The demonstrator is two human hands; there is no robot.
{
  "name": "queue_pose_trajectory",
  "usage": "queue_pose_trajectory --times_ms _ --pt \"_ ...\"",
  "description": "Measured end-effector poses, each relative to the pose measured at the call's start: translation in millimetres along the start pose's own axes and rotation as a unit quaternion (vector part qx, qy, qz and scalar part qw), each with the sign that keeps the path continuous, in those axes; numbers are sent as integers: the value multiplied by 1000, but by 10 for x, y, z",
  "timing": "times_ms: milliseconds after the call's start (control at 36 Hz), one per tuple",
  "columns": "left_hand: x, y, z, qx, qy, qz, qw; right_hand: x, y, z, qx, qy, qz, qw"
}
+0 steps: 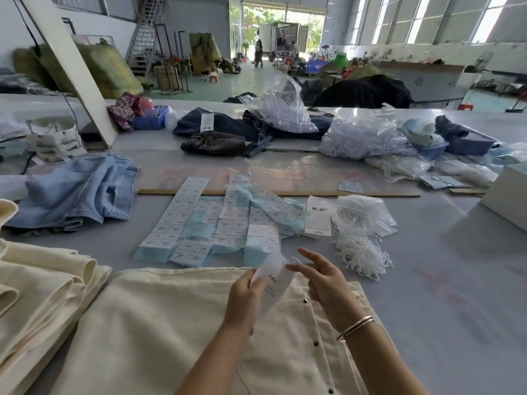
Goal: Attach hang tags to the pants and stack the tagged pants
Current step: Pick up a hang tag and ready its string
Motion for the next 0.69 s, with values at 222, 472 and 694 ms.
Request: queue_pose_trajectory --times_ms 222,472,694 --pt "-111 20 -192 -104 25 43 993 -159 -60 -344 -223 131 55 964" --pt "-165 7 -161 -115 -7 77 990 -314 -149 -342 -326 232 94 912" --pt "-176 -76 -123 -99 -35 52 993 -251 -86 -225 -330 226 137 906"
Point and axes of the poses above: each hand's wrist, its own x-axis towards the middle knuckle, its own y-axis out of the back of the hand, z = x × y, the point moved 9 cm from there along x, towards the middle knuckle, and after that the axes turned 4 degrees about -z, right-handed, at the moved point
